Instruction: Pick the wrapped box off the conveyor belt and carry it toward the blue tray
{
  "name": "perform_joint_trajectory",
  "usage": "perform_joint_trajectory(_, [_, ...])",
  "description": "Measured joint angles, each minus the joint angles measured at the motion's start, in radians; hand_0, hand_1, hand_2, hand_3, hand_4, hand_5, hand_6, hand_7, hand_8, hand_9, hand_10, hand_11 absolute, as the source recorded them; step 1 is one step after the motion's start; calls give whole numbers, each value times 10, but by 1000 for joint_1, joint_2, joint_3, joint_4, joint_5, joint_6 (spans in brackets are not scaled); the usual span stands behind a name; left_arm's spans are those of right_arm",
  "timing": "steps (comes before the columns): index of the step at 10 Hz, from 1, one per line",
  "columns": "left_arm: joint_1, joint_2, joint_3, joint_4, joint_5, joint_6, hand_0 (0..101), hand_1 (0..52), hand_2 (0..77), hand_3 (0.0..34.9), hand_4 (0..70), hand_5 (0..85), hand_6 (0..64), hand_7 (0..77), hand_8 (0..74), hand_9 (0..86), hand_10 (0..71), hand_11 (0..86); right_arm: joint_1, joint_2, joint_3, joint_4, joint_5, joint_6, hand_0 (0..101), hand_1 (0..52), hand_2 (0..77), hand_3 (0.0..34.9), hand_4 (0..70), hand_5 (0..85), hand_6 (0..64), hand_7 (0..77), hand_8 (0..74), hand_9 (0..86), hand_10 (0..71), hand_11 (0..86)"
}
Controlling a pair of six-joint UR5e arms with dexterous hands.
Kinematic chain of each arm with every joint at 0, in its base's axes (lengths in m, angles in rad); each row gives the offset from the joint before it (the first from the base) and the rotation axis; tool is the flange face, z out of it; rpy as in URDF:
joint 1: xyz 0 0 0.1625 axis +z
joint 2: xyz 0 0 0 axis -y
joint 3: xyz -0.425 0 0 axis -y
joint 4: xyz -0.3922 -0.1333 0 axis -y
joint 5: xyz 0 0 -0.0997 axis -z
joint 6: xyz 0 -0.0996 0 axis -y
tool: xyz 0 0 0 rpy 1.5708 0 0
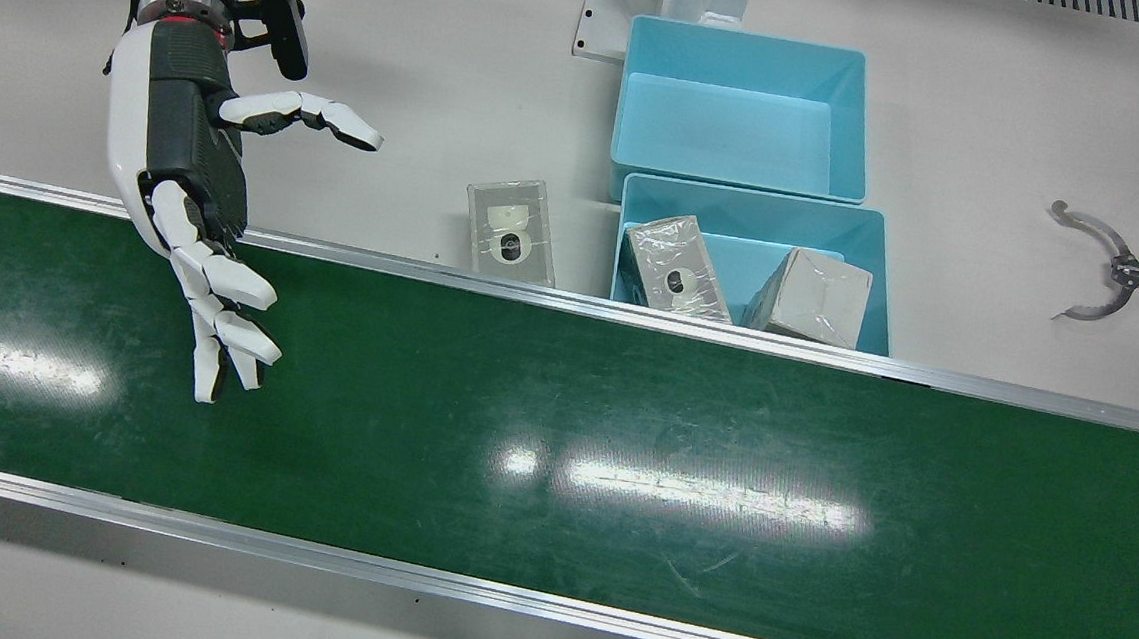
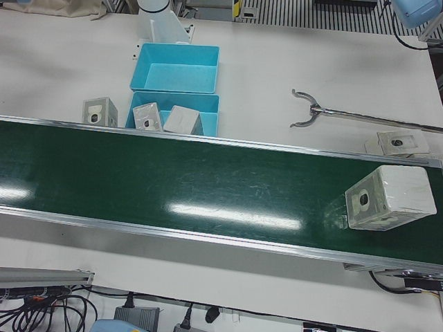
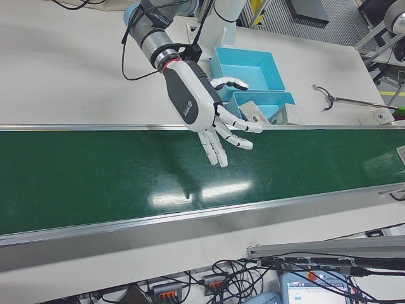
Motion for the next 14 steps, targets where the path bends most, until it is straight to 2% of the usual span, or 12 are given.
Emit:
perform_joint_trajectory(4, [0,0,0,0,0,0,0,0,11,0,0,5,0,5,5,0,5,0,-14,-1,1,-1,1,4,455,147,235,300,136,218,0,202,0,22,44,71])
perform_joint_trajectory(8, [0,0,0,0,0,0,0,0,5,0,5,5,0,5,5,5,0,0,4,1,-1,-2,0,4,457,153,218,300,136,213,0,180,0,22,38,60])
perform_joint_trajectory(10, [0,0,0,0,0,0,0,0,11,0,5,5,0,5,5,0,5,0,5,4,-1,-2,0,3,458,147,218,300,136,213,0,191,0,22,38,60])
perform_joint_trajectory(11, [0,0,0,0,0,0,0,0,5,0,5,5,0,5,0,5,0,0,4,5,-1,-2,0,2,458,125,224,300,136,213,0,191,0,22,38,60])
perform_joint_trajectory(14, [0,0,0,0,0,0,0,0,11,0,5,5,0,5,5,0,0,0,-1,6,-5,-2,2,1,454,125,224,300,136,213,0,191,0,22,33,71])
